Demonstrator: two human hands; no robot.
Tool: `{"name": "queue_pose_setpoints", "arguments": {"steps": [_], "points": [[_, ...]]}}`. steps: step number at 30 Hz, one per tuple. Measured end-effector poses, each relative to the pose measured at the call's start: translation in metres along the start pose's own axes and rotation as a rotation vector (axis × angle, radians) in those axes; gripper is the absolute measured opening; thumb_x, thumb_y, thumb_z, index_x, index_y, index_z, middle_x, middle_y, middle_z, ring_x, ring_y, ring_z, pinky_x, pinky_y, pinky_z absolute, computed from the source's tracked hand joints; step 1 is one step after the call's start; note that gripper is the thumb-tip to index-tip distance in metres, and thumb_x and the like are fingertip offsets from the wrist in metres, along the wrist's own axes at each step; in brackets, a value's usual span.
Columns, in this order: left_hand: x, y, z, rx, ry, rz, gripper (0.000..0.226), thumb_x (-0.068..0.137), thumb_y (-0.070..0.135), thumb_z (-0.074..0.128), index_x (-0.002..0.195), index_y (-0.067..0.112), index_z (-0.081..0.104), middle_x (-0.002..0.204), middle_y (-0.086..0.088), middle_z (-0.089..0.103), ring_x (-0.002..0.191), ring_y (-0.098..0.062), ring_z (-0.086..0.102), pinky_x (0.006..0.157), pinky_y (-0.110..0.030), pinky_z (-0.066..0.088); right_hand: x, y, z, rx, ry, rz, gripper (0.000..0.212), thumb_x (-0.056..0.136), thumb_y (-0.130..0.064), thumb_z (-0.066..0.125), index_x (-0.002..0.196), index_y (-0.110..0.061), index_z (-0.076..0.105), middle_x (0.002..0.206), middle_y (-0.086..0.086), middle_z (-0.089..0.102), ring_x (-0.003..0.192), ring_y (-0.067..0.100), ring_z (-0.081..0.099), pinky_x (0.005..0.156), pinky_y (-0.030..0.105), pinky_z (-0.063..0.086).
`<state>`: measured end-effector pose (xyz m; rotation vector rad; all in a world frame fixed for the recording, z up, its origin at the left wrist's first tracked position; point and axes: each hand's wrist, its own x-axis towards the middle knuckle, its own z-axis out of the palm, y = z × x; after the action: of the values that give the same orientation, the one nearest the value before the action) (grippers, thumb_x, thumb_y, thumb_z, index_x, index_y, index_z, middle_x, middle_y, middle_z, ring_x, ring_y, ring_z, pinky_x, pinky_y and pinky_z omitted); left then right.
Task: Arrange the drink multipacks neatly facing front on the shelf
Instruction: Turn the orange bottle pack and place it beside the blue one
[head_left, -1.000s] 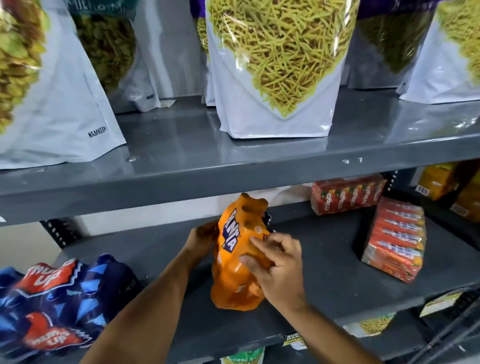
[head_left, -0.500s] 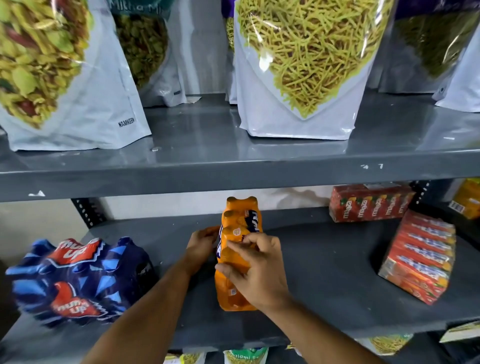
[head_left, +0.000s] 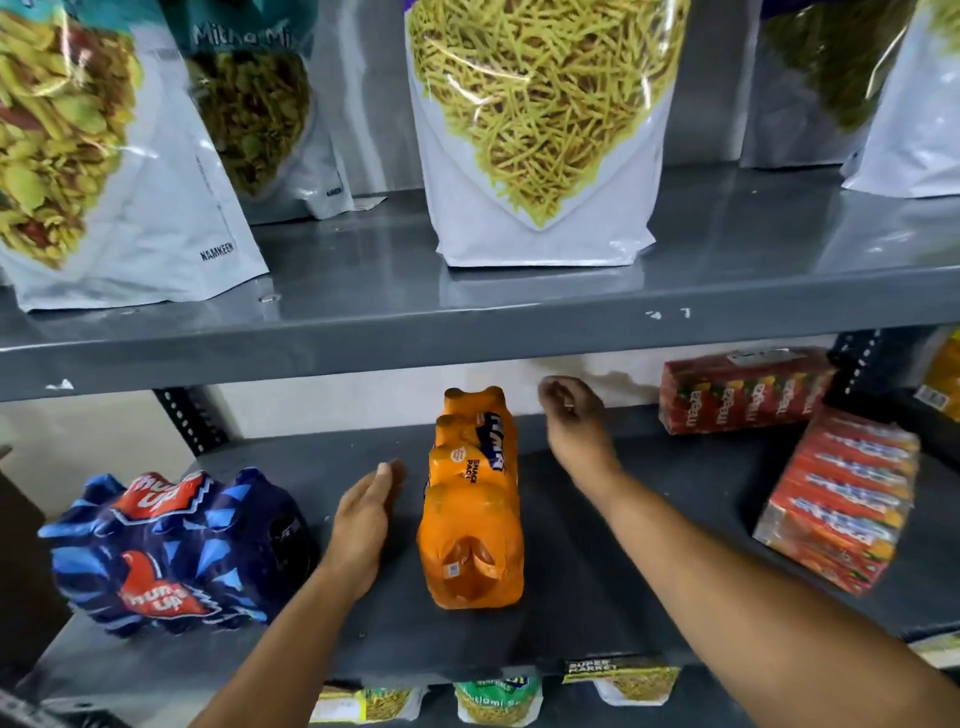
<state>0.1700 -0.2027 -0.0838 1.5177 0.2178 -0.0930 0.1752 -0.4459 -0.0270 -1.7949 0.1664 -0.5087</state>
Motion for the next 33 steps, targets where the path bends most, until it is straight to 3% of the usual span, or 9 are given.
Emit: {"name": "queue_pose_setpoints", "arguments": {"steps": [6,10,13,18,21,24,26,30,33], "points": [[0.026,0.059,0.020,0.136,-0.099,0.077,0.046,0.104,0.032,0.040,0.142,0.008,0.049,0.148,-0.006,0.048,0.141,-0.023,0.040,0.108,-0.029,0.031,-0.110,0.003,0.039,-0.156,0.103,-0.413,0.034,0.089,-0.048,0.052,0.115,-0.030,0.063,0.117,-0.010,0.056,0.115,0.009,0.048,0.100,0.033,0.035],[0.044,0.088,0.049,0.172,-0.226,0.080,0.043,0.100,0.027,0.051,0.138,0.008,0.054,0.148,-0.007,0.048,0.137,-0.026,0.044,0.115,-0.037,0.031,-0.137,0.022,0.048,-0.316,0.009,-0.518,0.039,0.095,-0.054,0.038,0.123,-0.035,0.057,0.137,-0.005,0.049,0.128,0.014,0.039,0.107,0.042,0.027],[0.052,0.090,0.065,0.238,-0.285,0.059,0.043,0.102,0.035,0.044,0.131,0.008,0.060,0.139,-0.014,0.056,0.128,-0.029,0.052,0.115,-0.043,0.035,-0.122,0.034,0.035,-0.421,-0.031,-0.603,0.030,0.098,-0.044,0.039,0.118,-0.037,0.060,0.131,-0.006,0.056,0.118,0.018,0.051,0.099,0.052,0.037],[0.059,0.076,0.064,0.254,-0.235,0.107,0.041,0.103,0.042,0.037,0.114,0.016,0.068,0.132,-0.012,0.062,0.122,-0.027,0.056,0.111,-0.044,0.040,-0.103,0.034,0.014,-0.369,-0.034,-0.744,0.024,0.091,-0.022,0.060,0.110,-0.028,0.072,0.120,-0.011,0.065,0.105,0.015,0.060,0.097,0.038,0.038],[0.047,0.072,0.056,0.237,-0.171,0.162,0.040,0.103,0.041,0.034,0.104,0.021,0.069,0.123,-0.005,0.064,0.114,-0.022,0.058,0.103,-0.033,0.042,-0.091,0.039,-0.006,-0.251,0.002,-0.688,0.019,0.091,-0.020,0.056,0.100,-0.022,0.073,0.115,-0.010,0.067,0.099,0.016,0.062,0.086,0.044,0.046],[0.025,0.056,0.036,0.211,-0.132,0.222,0.043,0.100,0.041,0.035,0.086,0.032,0.075,0.112,-0.004,0.071,0.107,-0.022,0.064,0.100,-0.036,0.046,-0.065,0.051,-0.028,-0.049,-0.020,-0.475,0.022,0.094,-0.024,0.050,0.093,-0.025,0.071,0.114,-0.023,0.066,0.108,0.009,0.063,0.094,0.043,0.049],[0.007,0.039,0.023,0.149,-0.094,0.238,0.040,0.102,0.037,0.037,0.098,0.026,0.075,0.108,-0.004,0.074,0.106,-0.020,0.067,0.099,-0.035,0.049,-0.044,0.050,-0.038,0.079,-0.089,-0.273,0.027,0.096,-0.013,0.050,0.088,-0.029,0.070,0.112,-0.028,0.065,0.109,-0.003,0.061,0.102,0.036,0.047],[-0.029,0.014,0.022,0.069,-0.031,0.266,0.033,0.105,0.026,0.039,0.100,0.017,0.070,0.107,-0.009,0.073,0.100,-0.017,0.068,0.079,-0.017,0.054,-0.009,0.046,-0.047,0.203,-0.206,-0.094,0.042,0.097,0.001,0.045,0.082,-0.028,0.072,0.116,-0.015,0.065,0.115,0.008,0.061,0.107,0.034,0.042],[-0.033,0.006,0.023,0.028,-0.018,0.247,0.031,0.104,0.029,0.041,0.105,0.018,0.071,0.110,-0.009,0.073,0.104,-0.021,0.068,0.083,-0.025,0.055,-0.004,0.045,-0.045,0.326,-0.205,-0.037,0.046,0.097,-0.001,0.045,0.082,-0.032,0.076,0.117,-0.010,0.066,0.113,0.005,0.061,0.103,0.031,0.043]]}}
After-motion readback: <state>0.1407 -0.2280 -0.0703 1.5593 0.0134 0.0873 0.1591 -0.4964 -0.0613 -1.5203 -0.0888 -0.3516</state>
